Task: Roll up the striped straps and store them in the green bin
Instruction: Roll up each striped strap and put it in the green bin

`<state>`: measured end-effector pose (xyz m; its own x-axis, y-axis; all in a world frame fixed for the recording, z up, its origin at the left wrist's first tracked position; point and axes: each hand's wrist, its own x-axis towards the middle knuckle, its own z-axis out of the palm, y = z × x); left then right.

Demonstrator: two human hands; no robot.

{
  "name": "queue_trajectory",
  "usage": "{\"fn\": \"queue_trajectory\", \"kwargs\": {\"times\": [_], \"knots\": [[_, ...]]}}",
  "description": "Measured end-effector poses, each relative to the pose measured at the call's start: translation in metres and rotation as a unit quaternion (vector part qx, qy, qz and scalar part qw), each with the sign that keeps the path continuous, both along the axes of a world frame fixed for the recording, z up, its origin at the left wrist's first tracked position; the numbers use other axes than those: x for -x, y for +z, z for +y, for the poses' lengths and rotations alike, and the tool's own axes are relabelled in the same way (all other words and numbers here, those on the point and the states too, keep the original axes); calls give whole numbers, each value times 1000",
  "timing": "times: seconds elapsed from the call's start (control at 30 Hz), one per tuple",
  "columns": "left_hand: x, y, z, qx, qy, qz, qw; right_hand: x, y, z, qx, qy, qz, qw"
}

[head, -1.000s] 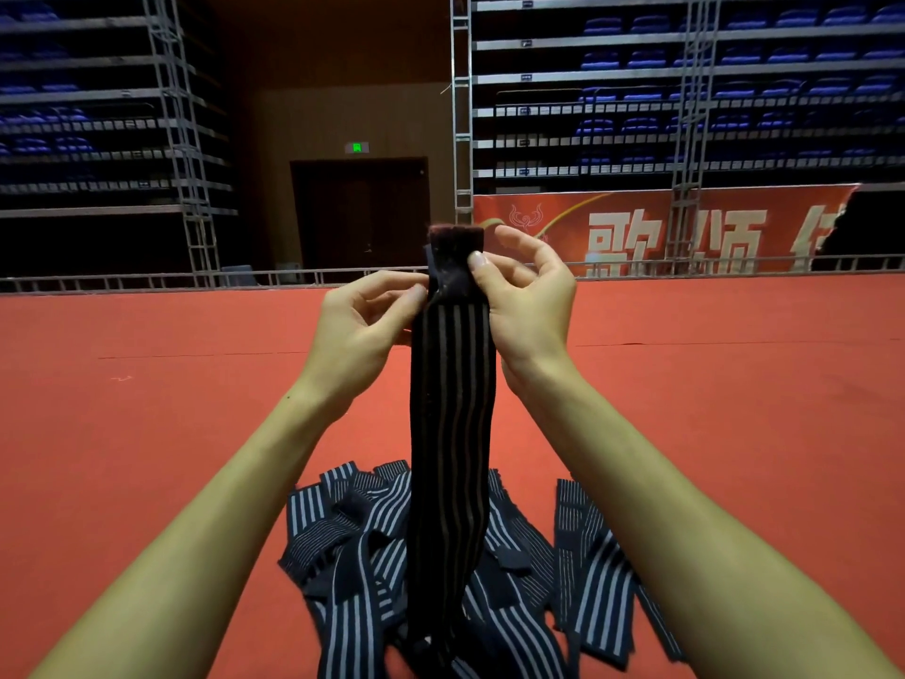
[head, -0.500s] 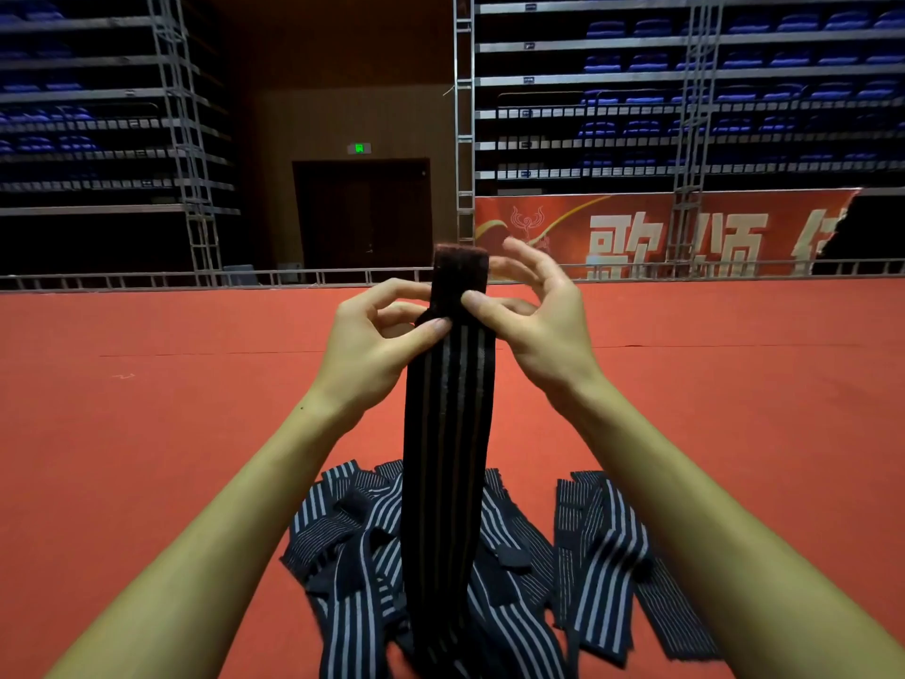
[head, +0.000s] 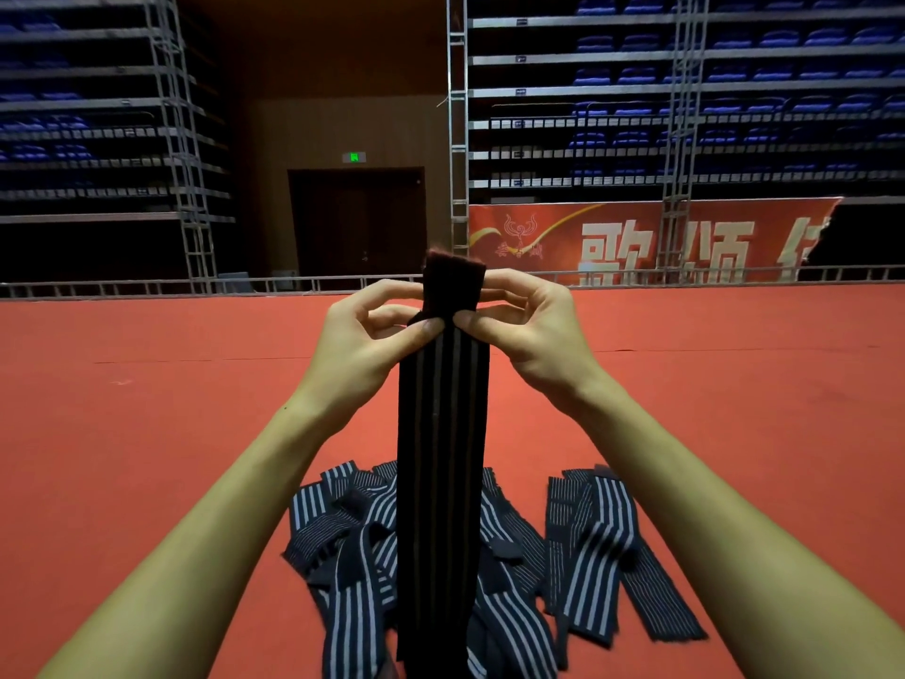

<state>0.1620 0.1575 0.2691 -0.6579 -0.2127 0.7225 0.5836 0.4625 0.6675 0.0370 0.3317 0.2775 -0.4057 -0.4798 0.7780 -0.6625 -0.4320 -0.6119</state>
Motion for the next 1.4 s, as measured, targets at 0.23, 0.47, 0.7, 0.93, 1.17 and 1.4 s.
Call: {"fn": "queue_trajectory", "kwargs": {"times": [0.23, 0.47, 0.7, 0.93, 1.17, 1.4], "knots": [[-21, -2, 4, 31, -24, -20, 999, -16, -6, 8, -4, 30, 34, 999], [-42, 2, 13, -36, -83, -67, 994, -33, -11, 14, 39, -57, 121, 990], [-57, 5, 34, -94, -78, -75, 990, -49, -19, 25, 50, -88, 174, 980], [-80, -13, 43, -72, -116, -100, 986, -67, -37, 43, 47, -71, 156, 984], [-97, -29, 64, -106, -132, -122, 978, -88, -59, 65, 25, -40, 110, 993], [-106, -38, 78, -66, -70, -78, 992, -104, -60, 89, -14, -21, 65, 998]]}}
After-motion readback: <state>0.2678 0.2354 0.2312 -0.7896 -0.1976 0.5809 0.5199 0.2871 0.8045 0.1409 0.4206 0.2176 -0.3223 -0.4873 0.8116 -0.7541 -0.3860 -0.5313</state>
